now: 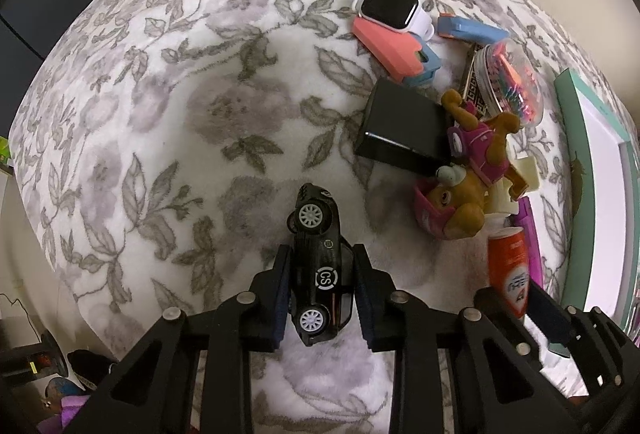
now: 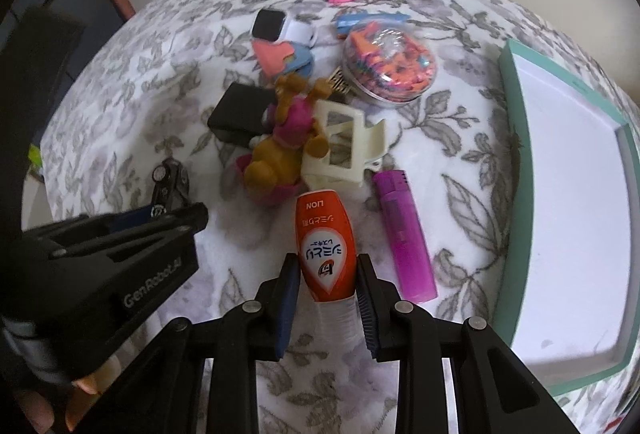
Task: Organize rigid objects
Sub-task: 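Carry the black car with the left tool into the tray while the right tool carries the LION bottle there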
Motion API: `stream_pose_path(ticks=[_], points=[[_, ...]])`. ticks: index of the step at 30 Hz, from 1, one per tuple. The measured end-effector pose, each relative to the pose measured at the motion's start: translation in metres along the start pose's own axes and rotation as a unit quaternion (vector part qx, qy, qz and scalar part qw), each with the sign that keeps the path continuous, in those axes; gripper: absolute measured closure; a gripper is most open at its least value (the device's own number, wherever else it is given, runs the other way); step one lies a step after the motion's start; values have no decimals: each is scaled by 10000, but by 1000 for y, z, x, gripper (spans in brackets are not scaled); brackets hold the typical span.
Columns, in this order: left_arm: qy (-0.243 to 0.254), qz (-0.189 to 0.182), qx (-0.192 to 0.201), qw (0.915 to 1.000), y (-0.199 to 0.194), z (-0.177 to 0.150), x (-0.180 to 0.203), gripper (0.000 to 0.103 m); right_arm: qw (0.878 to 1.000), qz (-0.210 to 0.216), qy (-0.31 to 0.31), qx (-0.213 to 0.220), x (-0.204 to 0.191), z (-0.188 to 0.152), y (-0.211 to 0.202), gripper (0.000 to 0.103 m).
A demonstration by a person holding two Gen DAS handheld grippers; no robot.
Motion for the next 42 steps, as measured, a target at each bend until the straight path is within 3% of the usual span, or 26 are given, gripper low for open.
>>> stream_pose_path(ticks=[9,14,19,31,42], points=[[-57,-192,376,9991,-46,11,10,73,9954,257,768,512,42,14,-41,74],[342,-273,542,9976,-71,25,59,73,9887,-252,1179,894,92,23,-70,74],[713,-537,656,9938,-87,34,121,73,9792,-357,1681,1083,140,28,-84,74],[1481,-840,592,9836,-75,46,238,73,9536,-798,2612,1268,254,24,-94,73],[1567,-723,512,9837,-43,70,277,73,9531,-1039,2635,1069,292,30,-68,73]])
Point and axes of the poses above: each gripper's, at about its wrist camera, not at the fingertips, and y roughly the way its jaws point, x to its right, z to its top, the point moved 4 cm from there along y, roughly the way its jaws point, and after that the axes turned 5 degrees about -x, right-handed, at the moved point
